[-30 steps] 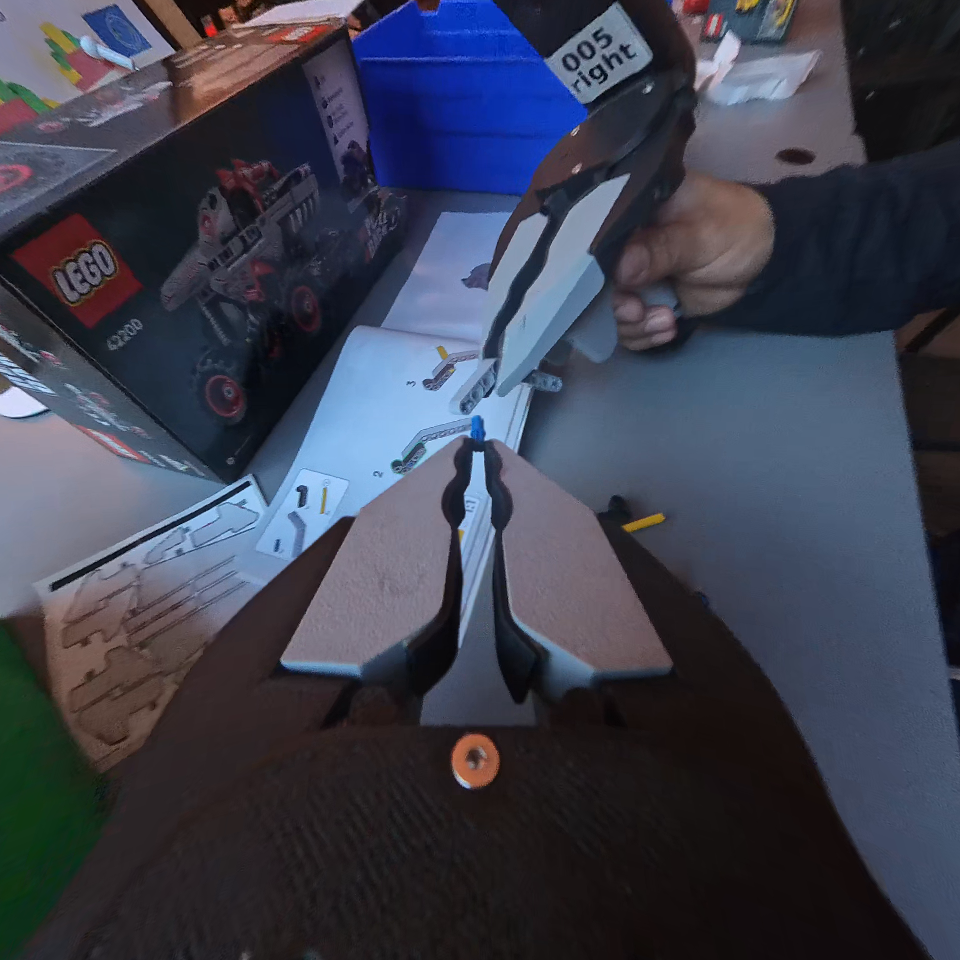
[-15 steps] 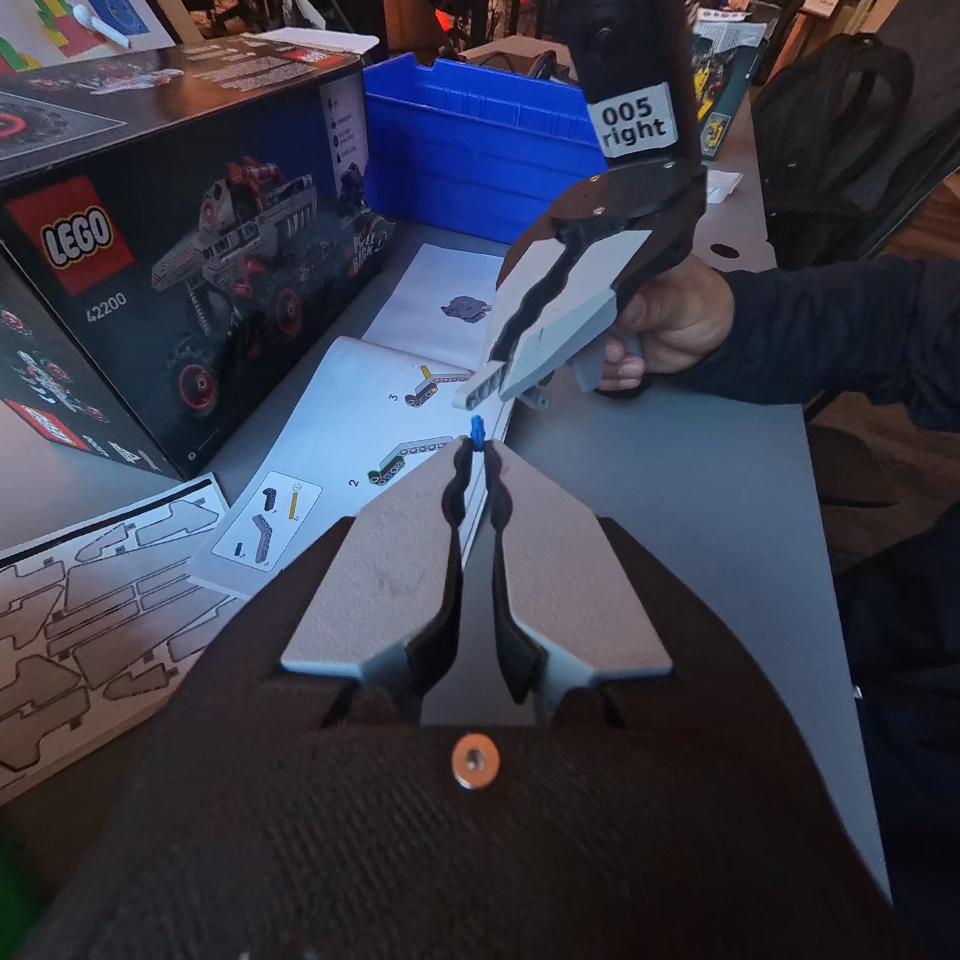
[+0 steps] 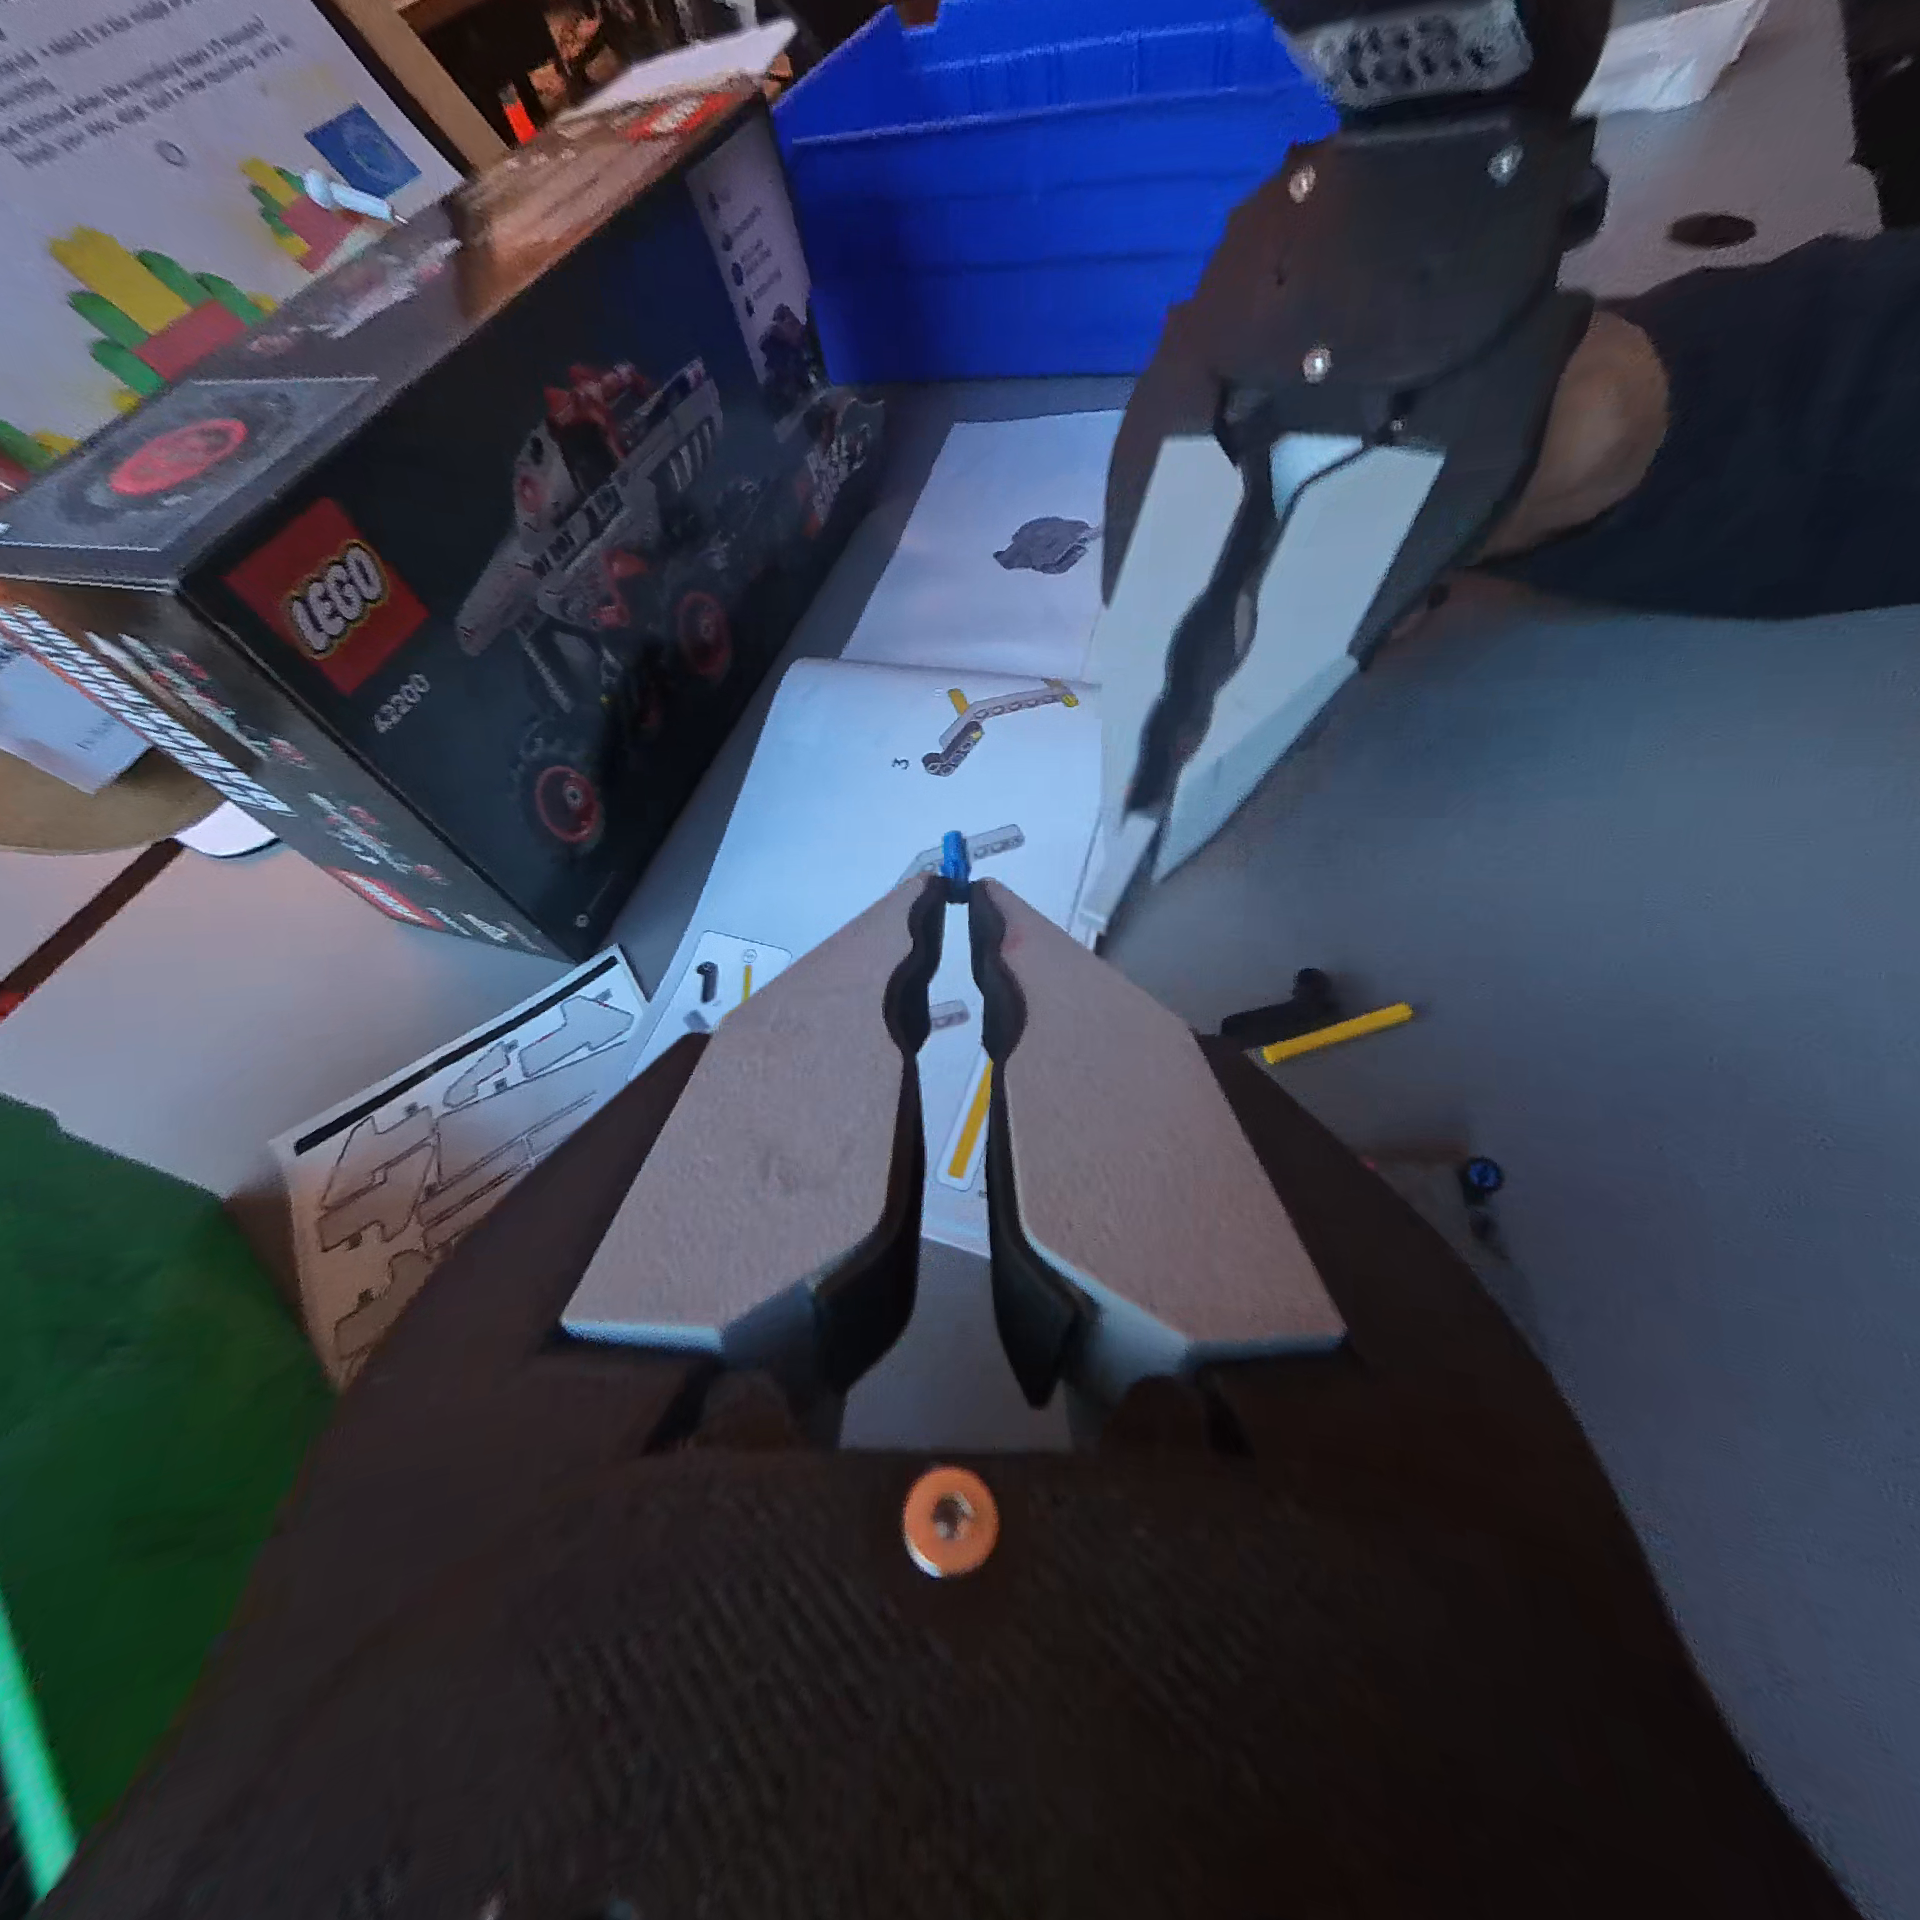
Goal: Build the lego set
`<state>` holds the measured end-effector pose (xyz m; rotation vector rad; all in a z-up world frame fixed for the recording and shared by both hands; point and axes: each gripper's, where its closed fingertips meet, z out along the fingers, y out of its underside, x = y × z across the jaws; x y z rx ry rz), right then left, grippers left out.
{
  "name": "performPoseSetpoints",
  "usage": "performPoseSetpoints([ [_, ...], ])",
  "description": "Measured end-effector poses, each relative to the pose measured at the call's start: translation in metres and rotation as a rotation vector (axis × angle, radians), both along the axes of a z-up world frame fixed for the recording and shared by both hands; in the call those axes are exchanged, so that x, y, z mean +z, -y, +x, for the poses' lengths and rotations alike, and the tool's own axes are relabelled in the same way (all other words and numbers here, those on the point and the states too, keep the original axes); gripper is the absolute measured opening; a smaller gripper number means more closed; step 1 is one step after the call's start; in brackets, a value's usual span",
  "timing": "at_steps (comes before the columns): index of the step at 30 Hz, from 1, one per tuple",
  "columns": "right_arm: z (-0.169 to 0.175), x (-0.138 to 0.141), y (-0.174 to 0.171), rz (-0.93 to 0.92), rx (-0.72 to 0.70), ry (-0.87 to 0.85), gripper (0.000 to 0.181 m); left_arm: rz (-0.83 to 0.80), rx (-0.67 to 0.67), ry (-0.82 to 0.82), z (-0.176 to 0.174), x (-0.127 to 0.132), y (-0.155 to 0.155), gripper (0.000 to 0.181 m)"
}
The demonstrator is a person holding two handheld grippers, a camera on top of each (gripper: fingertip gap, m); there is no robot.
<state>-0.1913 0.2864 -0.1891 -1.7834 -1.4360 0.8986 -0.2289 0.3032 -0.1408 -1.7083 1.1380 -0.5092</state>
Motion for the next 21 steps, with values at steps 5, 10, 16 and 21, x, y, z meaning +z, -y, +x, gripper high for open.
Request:
performPoseSetpoints([
  [5,0.001,-0.020,0.008,-0.032,0.055,0.083,0.004,-0.034,0.012,0.056,-0.005,0.006,-0.003,0.001],
  [10,0.005,-0.030,0.009,-0.064,0.079,0.122,0.004,-0.049,-0.004,0.051,-0.002,0.002,0.000,0.002],
  [16,0.006,-0.032,0.009,-0.053,0.087,0.135,0.004,-0.042,-0.011,0.034,0.000,0.000,0.002,0.002],
  [21,0.007,-0.033,0.010,-0.045,0.094,0.146,0.004,-0.038,0.001,0.035,-0.003,0.001,-0.001,0.001],
])
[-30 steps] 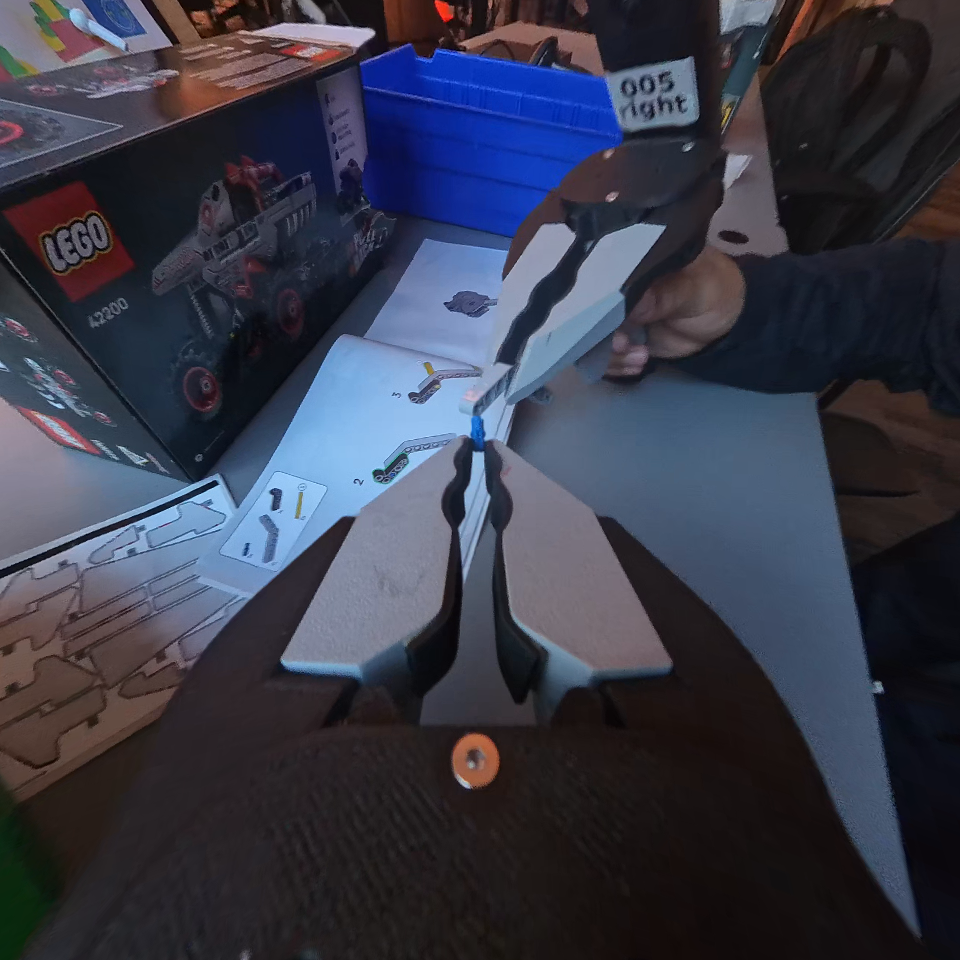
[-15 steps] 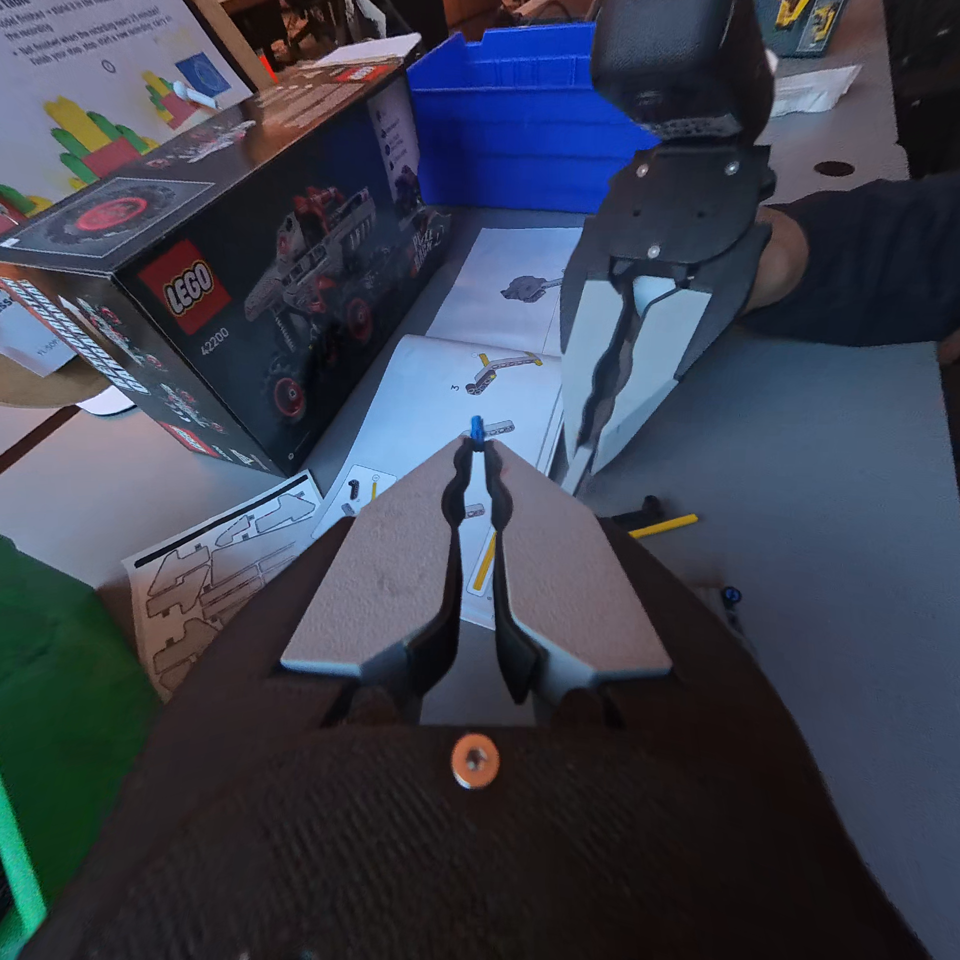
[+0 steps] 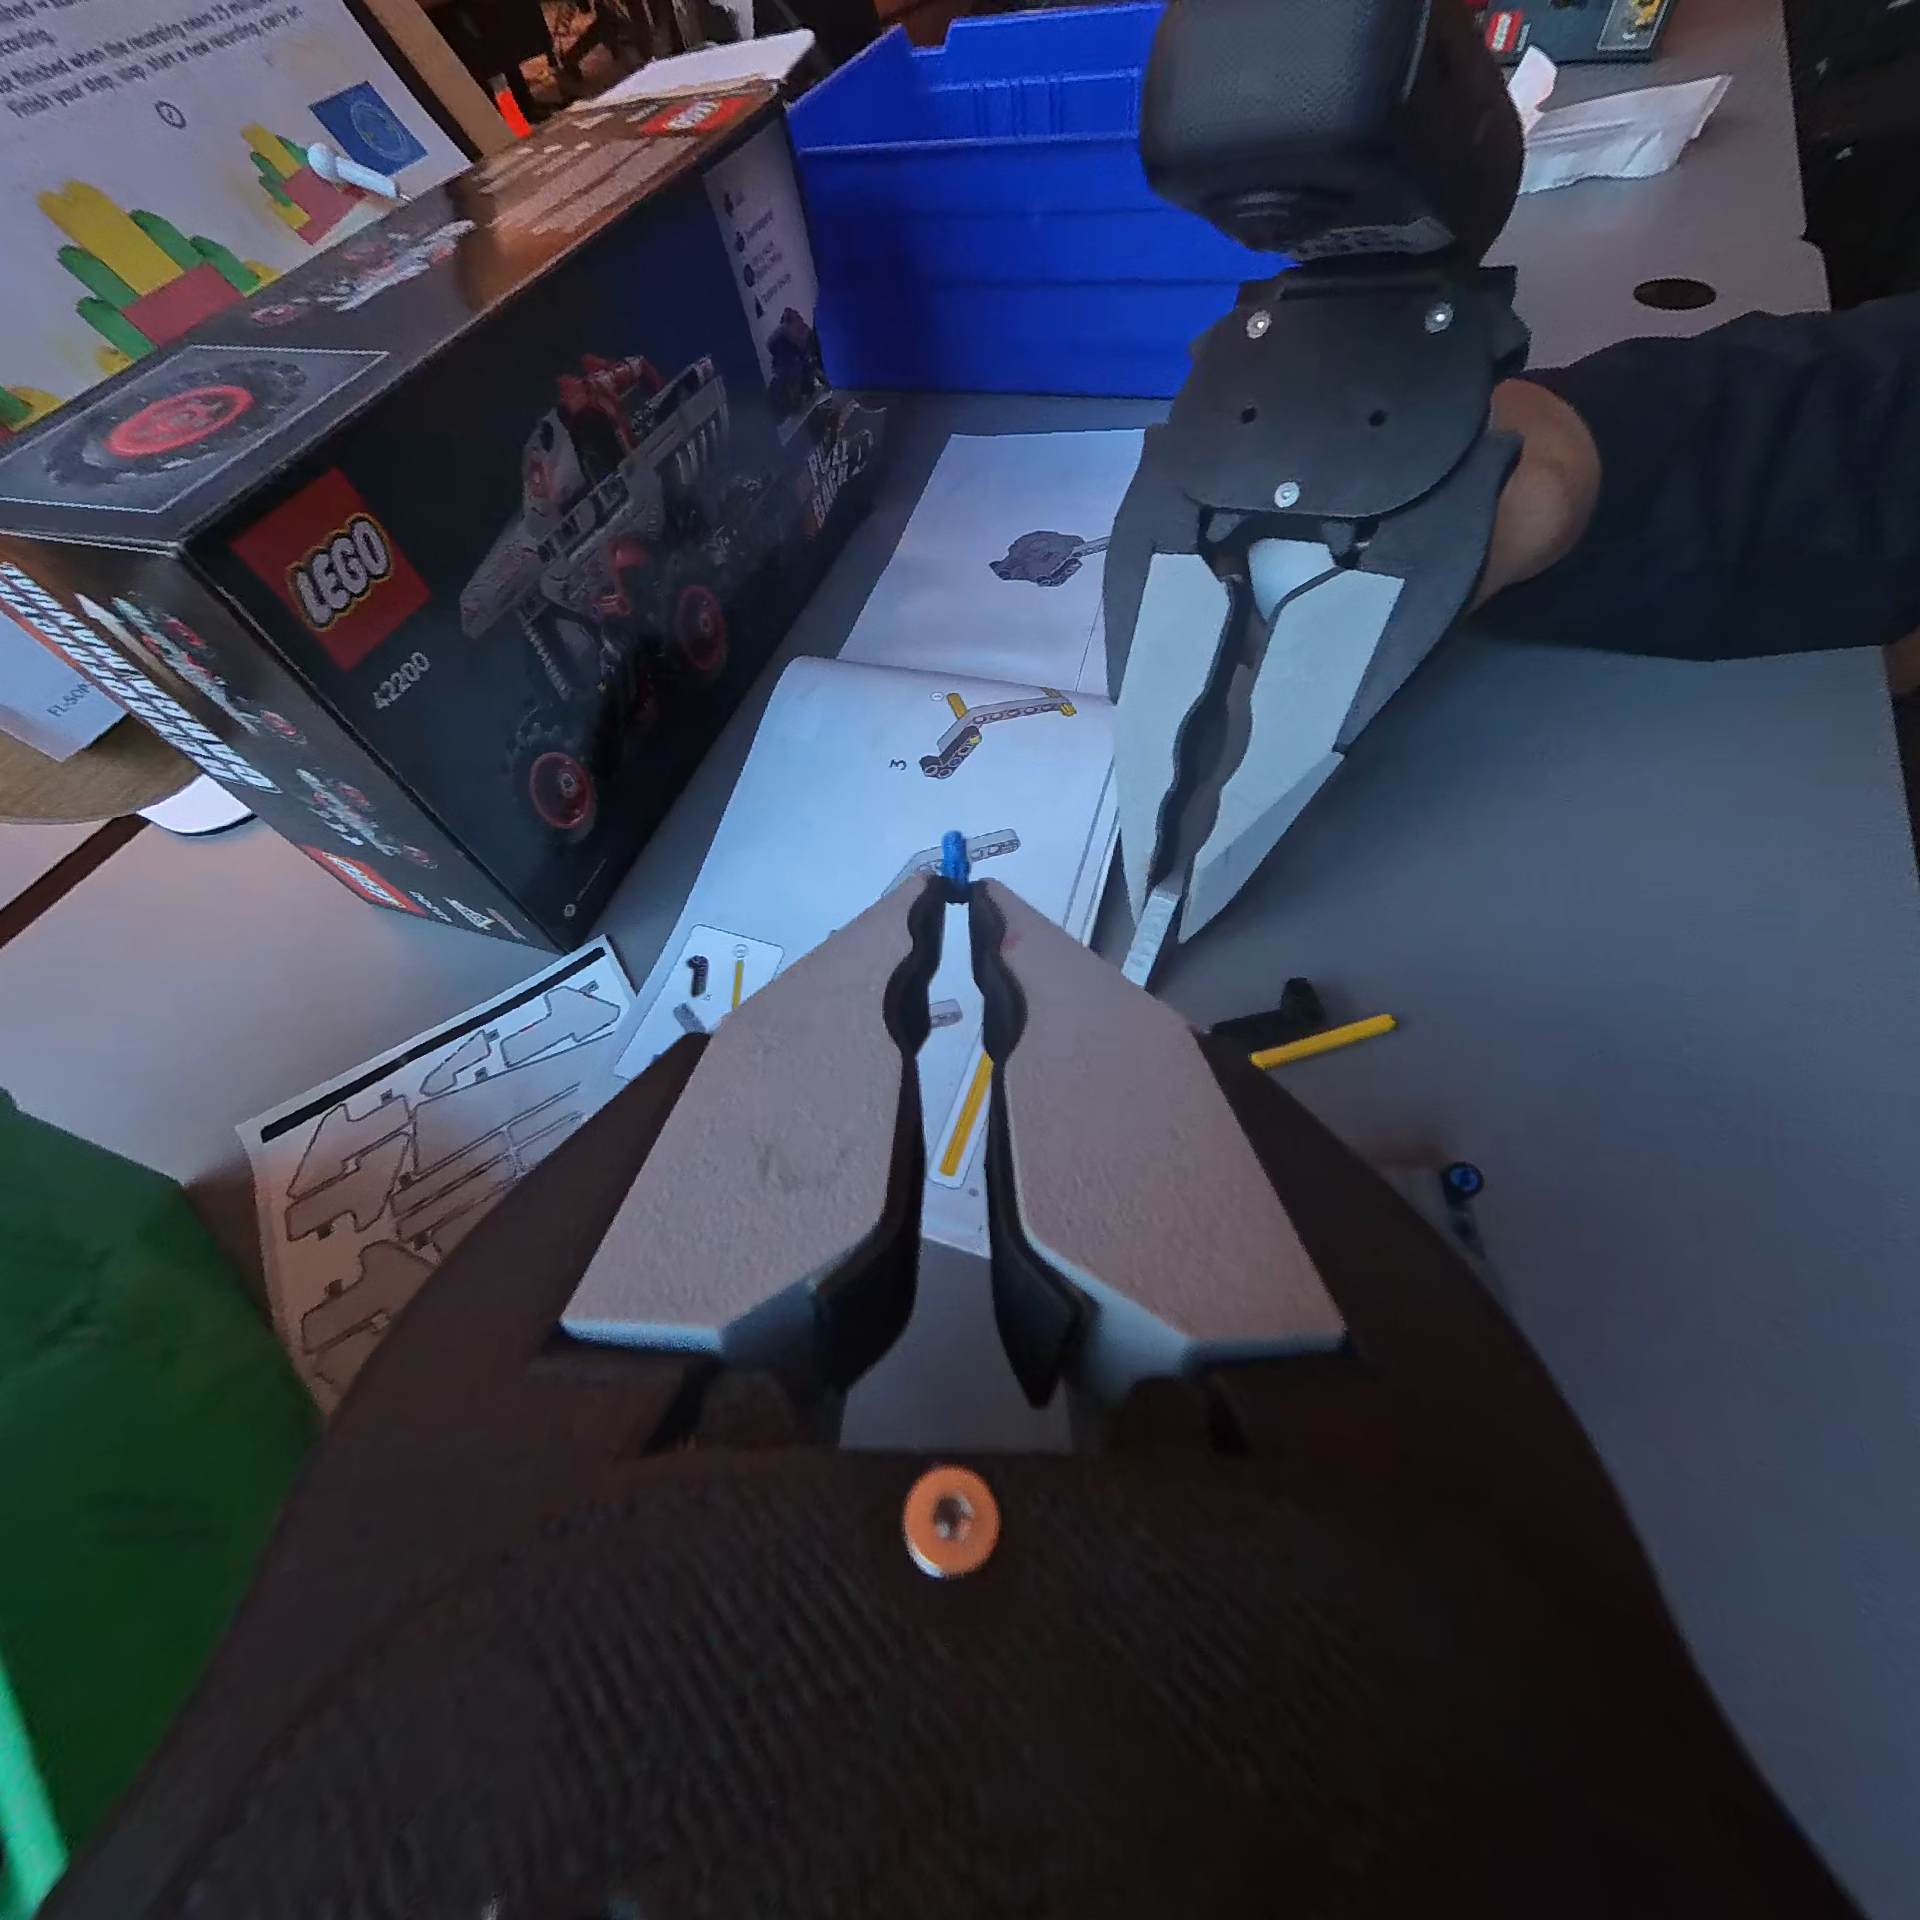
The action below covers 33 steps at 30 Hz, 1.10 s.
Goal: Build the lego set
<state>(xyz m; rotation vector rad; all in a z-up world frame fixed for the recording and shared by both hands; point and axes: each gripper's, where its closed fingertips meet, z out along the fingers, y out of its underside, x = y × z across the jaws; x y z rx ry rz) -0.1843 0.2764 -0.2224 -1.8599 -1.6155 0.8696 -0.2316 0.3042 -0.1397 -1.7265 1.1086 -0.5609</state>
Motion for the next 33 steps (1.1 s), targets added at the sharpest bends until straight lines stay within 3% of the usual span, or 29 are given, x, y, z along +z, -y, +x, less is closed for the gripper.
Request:
performPoseSetpoints([
  [16,0.004,0.000,-0.002,0.020,0.004,0.015,0.010,0.002,-0.003,0.004,-0.001,0.001,0.001,0.001],
  [26,0.005,0.045,-0.007,0.032,-0.034,-0.160,0.012,-0.004,-0.042,-0.015,0.006,-0.003,0.006,0.002],
  [33,-0.004,0.067,-0.002,0.033,-0.032,-0.298,0.014,-0.001,-0.157,-0.041,0.021,-0.010,0.024,0.001],
])
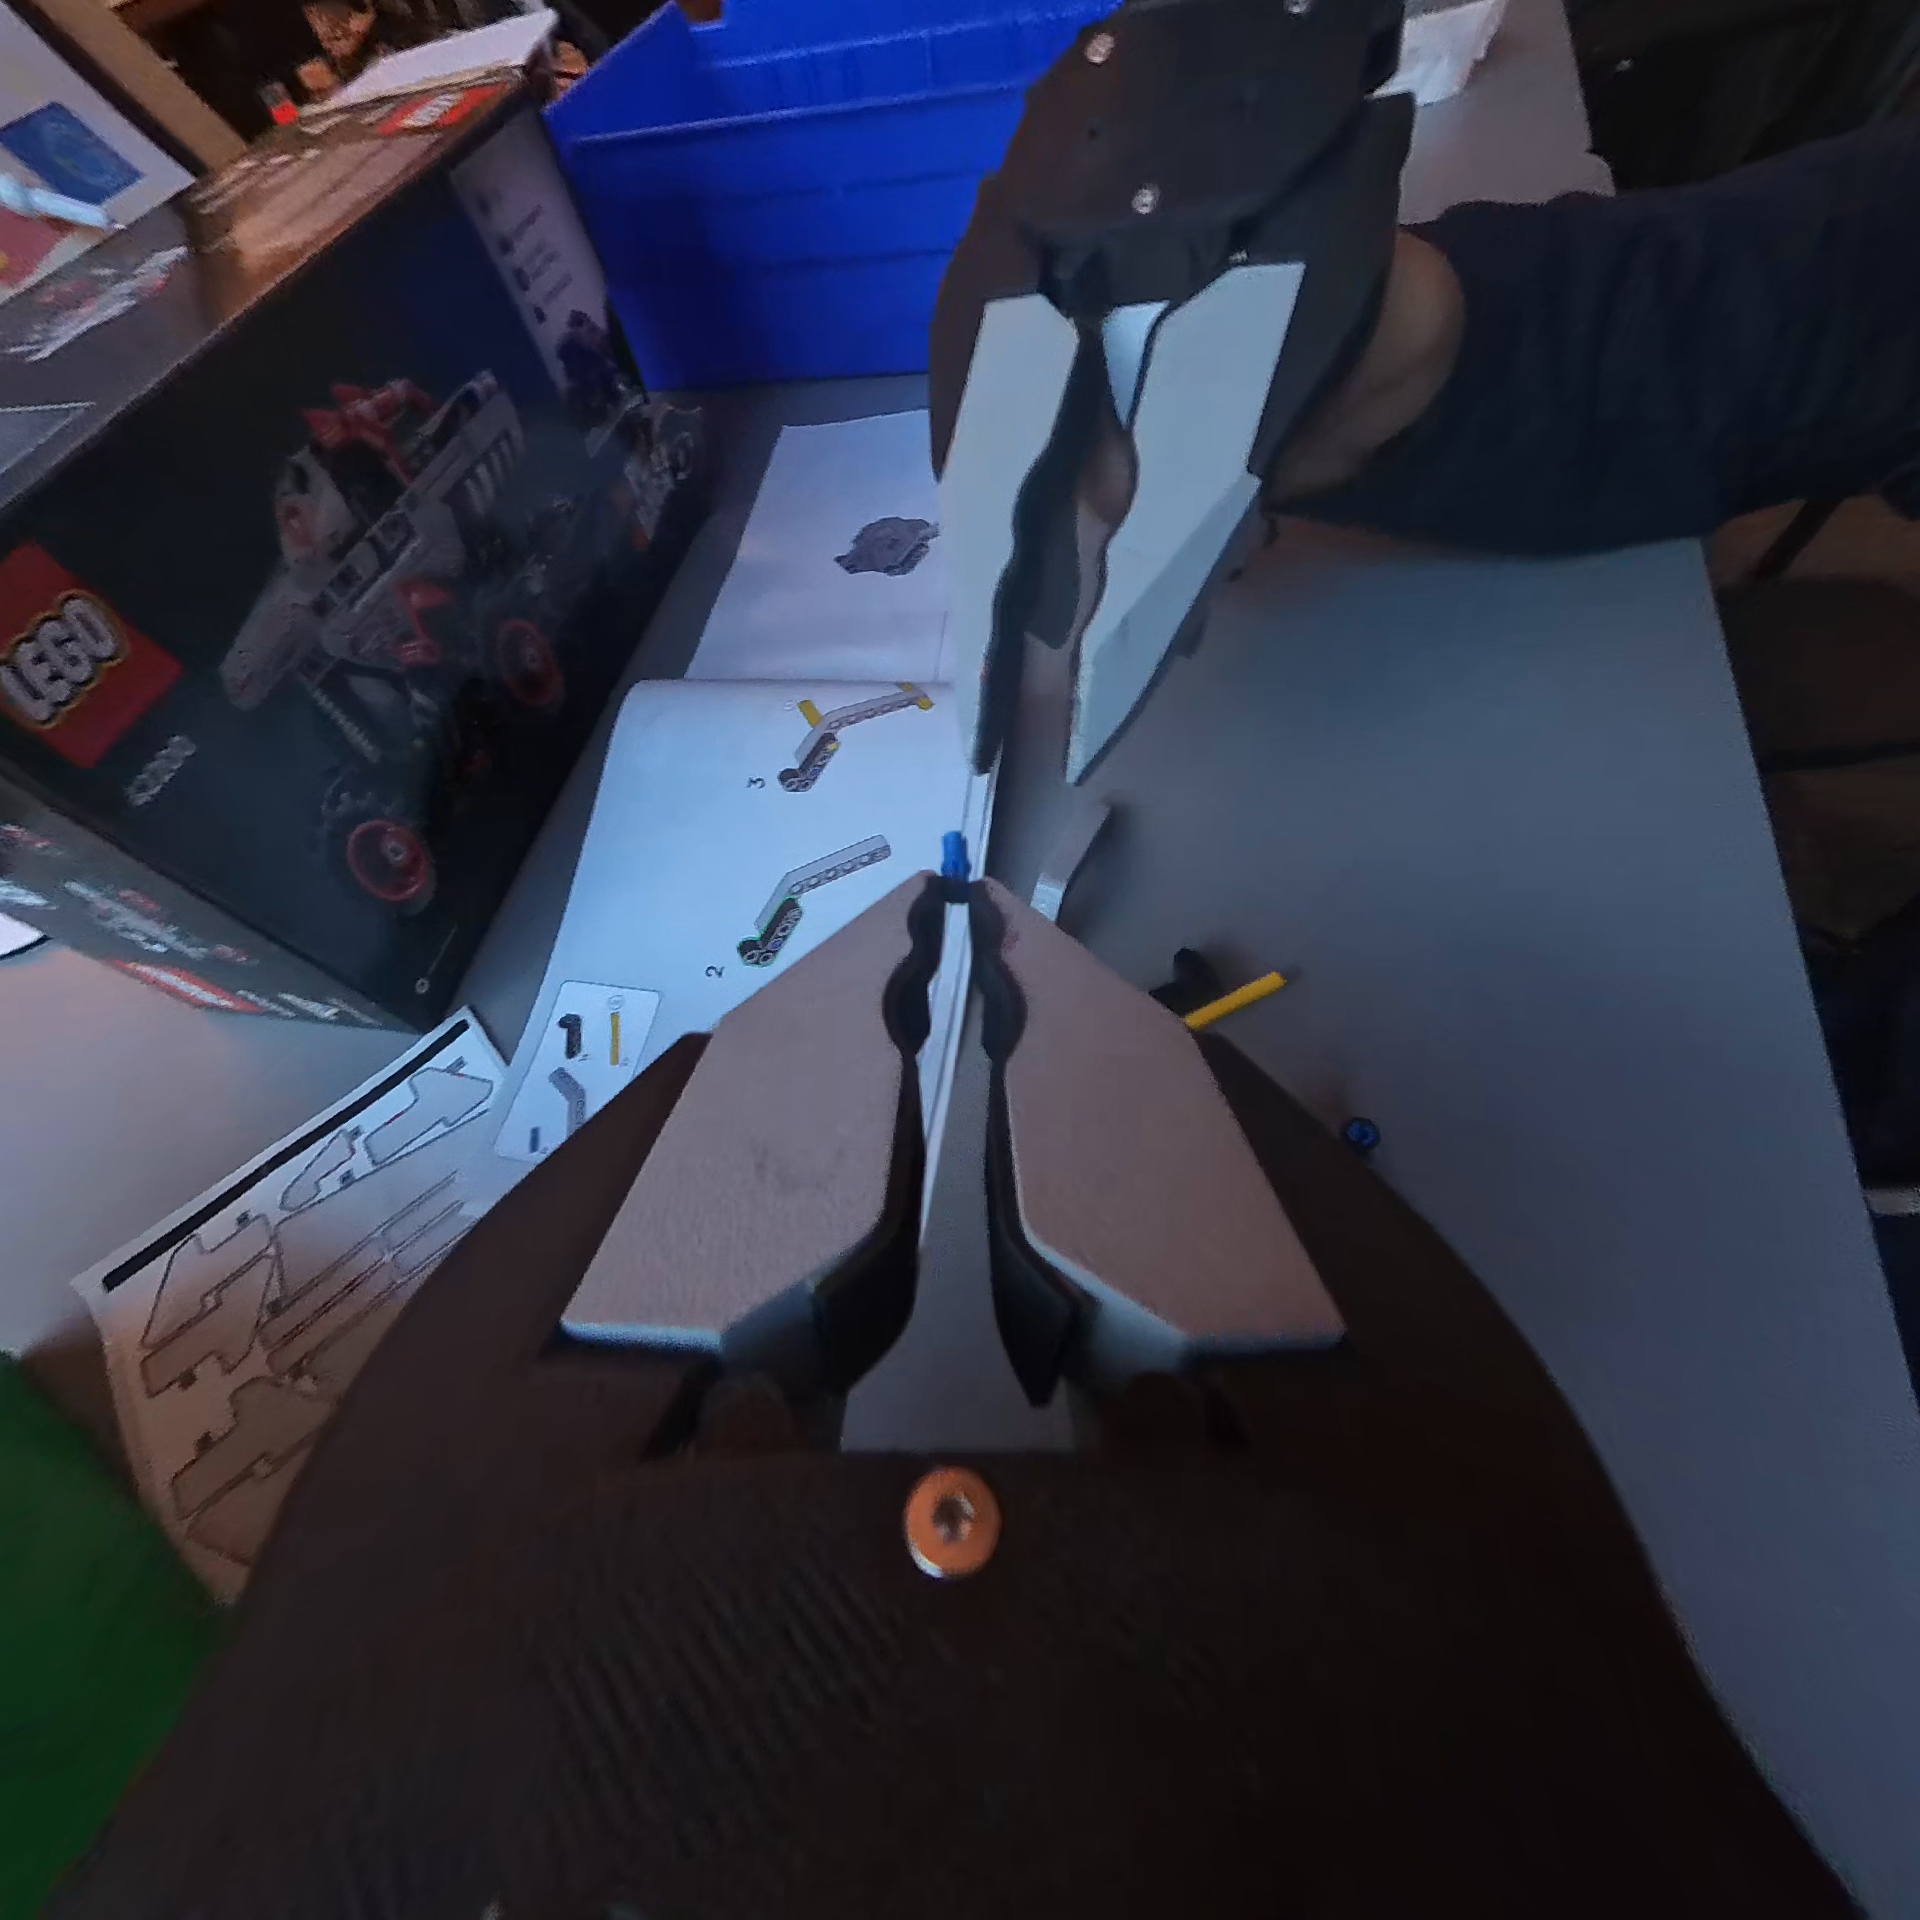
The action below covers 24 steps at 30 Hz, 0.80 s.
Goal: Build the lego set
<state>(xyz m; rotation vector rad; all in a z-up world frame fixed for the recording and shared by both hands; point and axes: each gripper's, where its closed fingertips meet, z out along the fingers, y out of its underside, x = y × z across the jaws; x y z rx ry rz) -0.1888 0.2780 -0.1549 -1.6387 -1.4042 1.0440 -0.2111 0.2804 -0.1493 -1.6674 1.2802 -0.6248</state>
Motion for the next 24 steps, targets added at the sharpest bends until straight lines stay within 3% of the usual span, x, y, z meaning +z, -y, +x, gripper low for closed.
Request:
performPoseSetpoints([
  [14,-0.009,-0.001,0.018,0.030,0.065,0.003,0.008,0.039,-0.137,-0.036,0.017,-0.007,0.025,0.001],
  [24,-0.011,-0.010,0.019,0.086,0.063,0.058,0.001,0.020,-0.123,-0.054,0.017,-0.012,0.023,0.001],
])
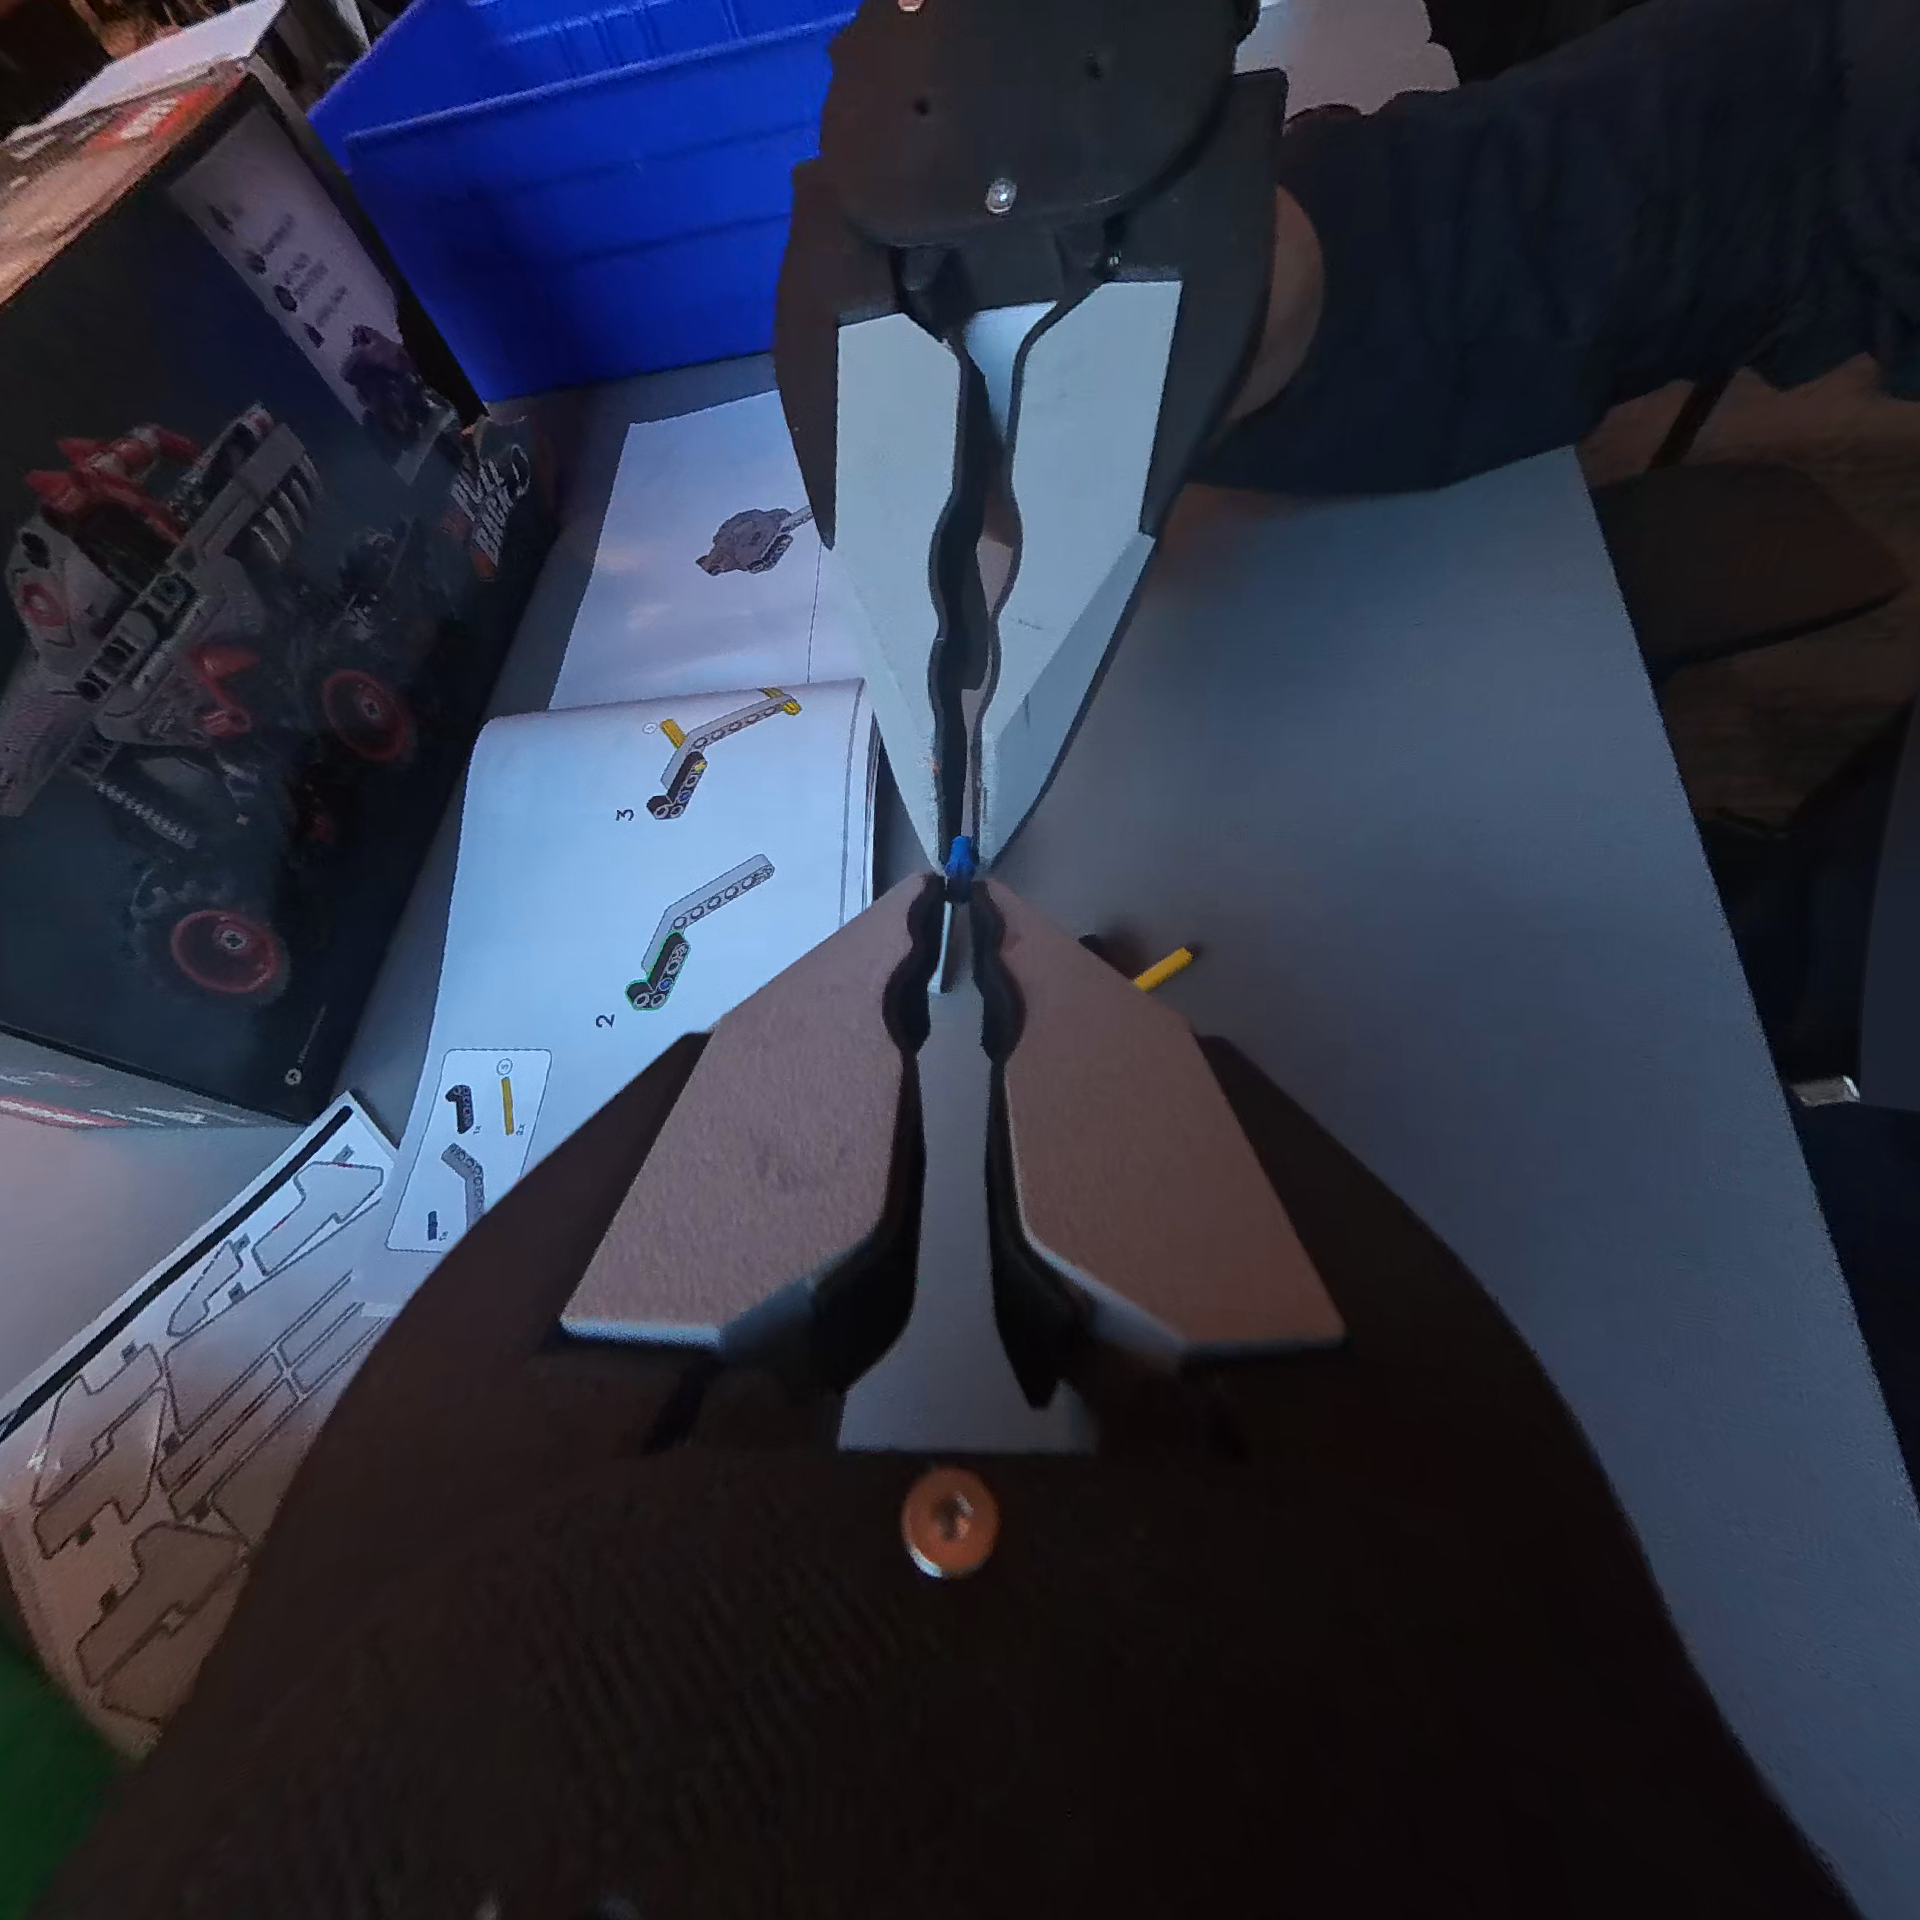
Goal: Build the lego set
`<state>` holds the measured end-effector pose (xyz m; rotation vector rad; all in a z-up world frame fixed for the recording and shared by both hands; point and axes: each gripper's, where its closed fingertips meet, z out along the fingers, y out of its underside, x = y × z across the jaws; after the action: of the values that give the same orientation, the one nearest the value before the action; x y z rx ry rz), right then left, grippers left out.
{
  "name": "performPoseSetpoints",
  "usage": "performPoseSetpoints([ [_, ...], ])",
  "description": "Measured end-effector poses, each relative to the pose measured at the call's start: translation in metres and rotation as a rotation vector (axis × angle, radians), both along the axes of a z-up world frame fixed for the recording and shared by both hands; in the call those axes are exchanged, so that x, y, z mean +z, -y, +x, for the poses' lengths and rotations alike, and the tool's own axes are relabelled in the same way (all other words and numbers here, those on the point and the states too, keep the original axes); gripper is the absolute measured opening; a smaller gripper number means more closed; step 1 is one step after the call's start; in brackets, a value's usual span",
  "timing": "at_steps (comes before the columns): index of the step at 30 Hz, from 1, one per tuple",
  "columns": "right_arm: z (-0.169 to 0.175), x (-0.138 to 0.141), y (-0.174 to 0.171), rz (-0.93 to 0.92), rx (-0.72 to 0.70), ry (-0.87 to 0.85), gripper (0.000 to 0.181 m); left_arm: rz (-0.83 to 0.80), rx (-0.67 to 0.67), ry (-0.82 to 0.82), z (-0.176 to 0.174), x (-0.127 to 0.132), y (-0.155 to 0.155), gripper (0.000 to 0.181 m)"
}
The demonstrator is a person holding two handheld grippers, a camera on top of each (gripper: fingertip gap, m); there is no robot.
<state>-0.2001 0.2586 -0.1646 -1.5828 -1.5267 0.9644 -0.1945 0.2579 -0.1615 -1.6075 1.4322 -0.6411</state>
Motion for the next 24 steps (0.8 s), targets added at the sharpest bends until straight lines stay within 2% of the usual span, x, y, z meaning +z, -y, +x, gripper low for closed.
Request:
performPoseSetpoints([
  [7,0.0007,0.0008,-0.0038,-0.059,-0.017,-0.017,0.000,0.006,0.024,0.002,-0.0017,0.0005,-0.0043,0.001],
  [17,-0.0016,-0.0051,-0.0004,-0.047,-0.005,0.006,0.000,0.005,0.009,0.003,-0.0011,0.0007,-0.0015,0.000],
  [24,-0.0040,-0.0003,0.0033,-0.153,0.019,-0.051,0.000,0.017,0.002,0.041,0.0001,0.0079,-0.0004,0.001],
])
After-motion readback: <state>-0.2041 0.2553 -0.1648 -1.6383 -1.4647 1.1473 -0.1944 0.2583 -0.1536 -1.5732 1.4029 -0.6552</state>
